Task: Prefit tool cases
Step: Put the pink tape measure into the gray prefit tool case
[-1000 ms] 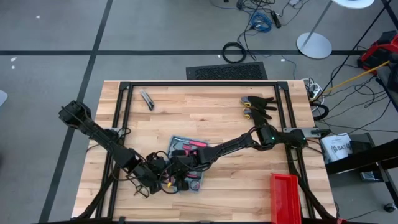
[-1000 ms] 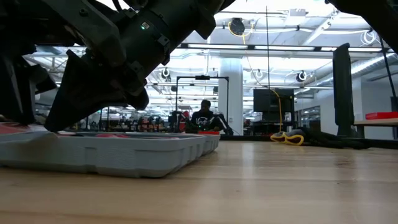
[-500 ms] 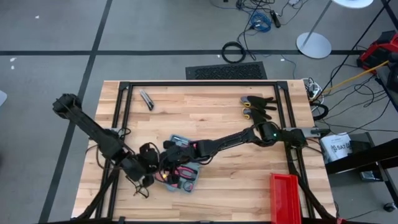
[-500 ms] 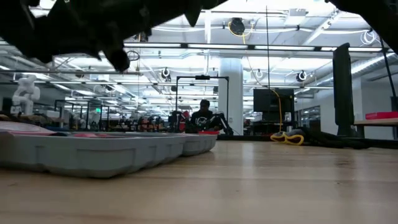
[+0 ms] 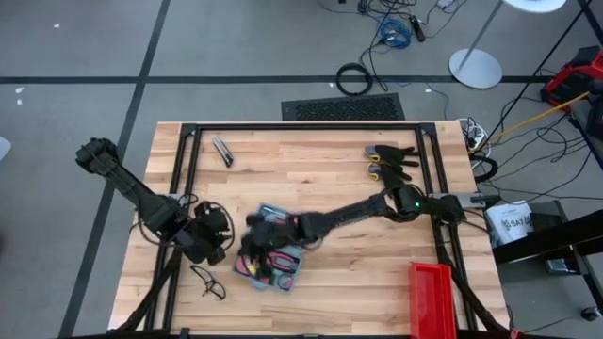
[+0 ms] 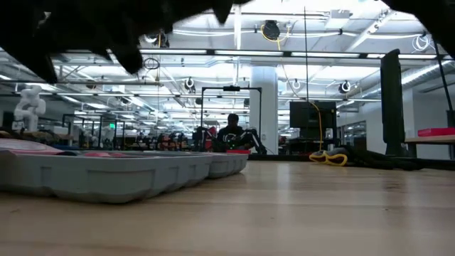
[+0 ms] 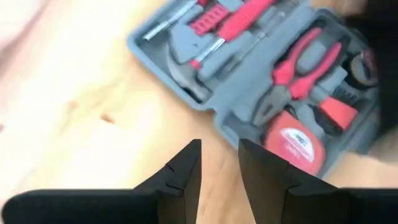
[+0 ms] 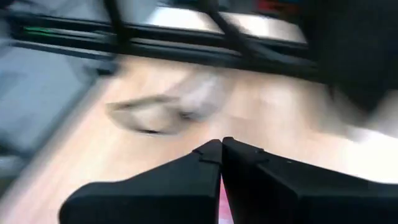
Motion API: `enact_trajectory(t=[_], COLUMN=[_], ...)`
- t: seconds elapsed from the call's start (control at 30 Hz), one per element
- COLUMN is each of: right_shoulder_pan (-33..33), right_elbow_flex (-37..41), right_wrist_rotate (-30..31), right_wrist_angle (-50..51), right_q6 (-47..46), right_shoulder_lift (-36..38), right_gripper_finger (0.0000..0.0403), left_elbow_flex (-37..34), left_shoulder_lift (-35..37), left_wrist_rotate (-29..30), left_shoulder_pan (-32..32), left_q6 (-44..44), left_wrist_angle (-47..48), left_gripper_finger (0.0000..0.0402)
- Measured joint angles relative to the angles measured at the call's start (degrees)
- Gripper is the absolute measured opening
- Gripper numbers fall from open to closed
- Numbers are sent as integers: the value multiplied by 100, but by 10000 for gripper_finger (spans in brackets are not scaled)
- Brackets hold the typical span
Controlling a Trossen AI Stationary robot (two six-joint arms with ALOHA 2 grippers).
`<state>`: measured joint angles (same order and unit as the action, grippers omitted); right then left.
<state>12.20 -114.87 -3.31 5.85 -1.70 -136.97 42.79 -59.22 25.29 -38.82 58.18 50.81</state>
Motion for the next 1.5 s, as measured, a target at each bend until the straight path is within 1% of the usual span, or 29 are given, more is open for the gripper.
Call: enact_trajectory(t=[0.07,0.17,0.27,0.4,0.6,0.63,0.73,0.8,0.87,0.97,1.1,1.17,1.27,1.3,1.4,1.5], right_shoulder_pan=[105,122,73,4,-121,-128,-218,-288,-341,-321,-289,-315,-341,-360,-398,-417], right_elbow_flex=[-2,-25,-15,-4,-9,-9,-2,-21,-24,1,-15,-29,-4,-4,-4,-13], right_wrist_rotate=[-102,-48,-14,-214,-483,-572,-1261,-1587,-1734,-1690,-1462,-1345,-1009,-989,-1104,-1476], right_wrist_angle=[-72,-121,-91,-226,-532,-524,-712,-871,-883,-747,-918,-1019,-852,-859,-874,-936], right_q6=[63,109,73,-186,-485,-614,-1146,-1458,-1561,-1420,-1099,-1032,-856,-832,-1023,-1276], right_shoulder_lift=[87,146,41,-202,-576,-663,-993,-1068,-1082,-923,-634,-618,-738,-793,-950,-1082], right_gripper_finger=[0,0,0,0,0,0,0,0,0,0,0,0,0,0,0,0], left_elbow_flex=[20,7,9,9,9,9,9,9,9,9,9,9,9,9,9,9], left_shoulder_lift=[0,0,10,110,320,355,430,444,444,444,444,444,444,444,439,439], left_wrist_rotate=[13,48,331,683,921,985,1096,1157,1189,1194,1194,1202,1238,1241,1258,1271], left_shoulder_pan=[-3,-20,-11,-20,-25,-25,-25,-25,-25,-25,-25,-25,-27,-27,-27,-27], left_q6=[165,573,1021,1202,1175,1158,1160,1162,1162,1162,1165,1167,1172,1178,1178,1178], left_wrist_angle=[111,936,1487,1604,1593,1592,1584,1571,1565,1563,1557,1552,1547,1543,1504,1502], left_gripper_finger=[111,111,111,111,111,111,111,111,111,111,111,111,111,111,111,111])
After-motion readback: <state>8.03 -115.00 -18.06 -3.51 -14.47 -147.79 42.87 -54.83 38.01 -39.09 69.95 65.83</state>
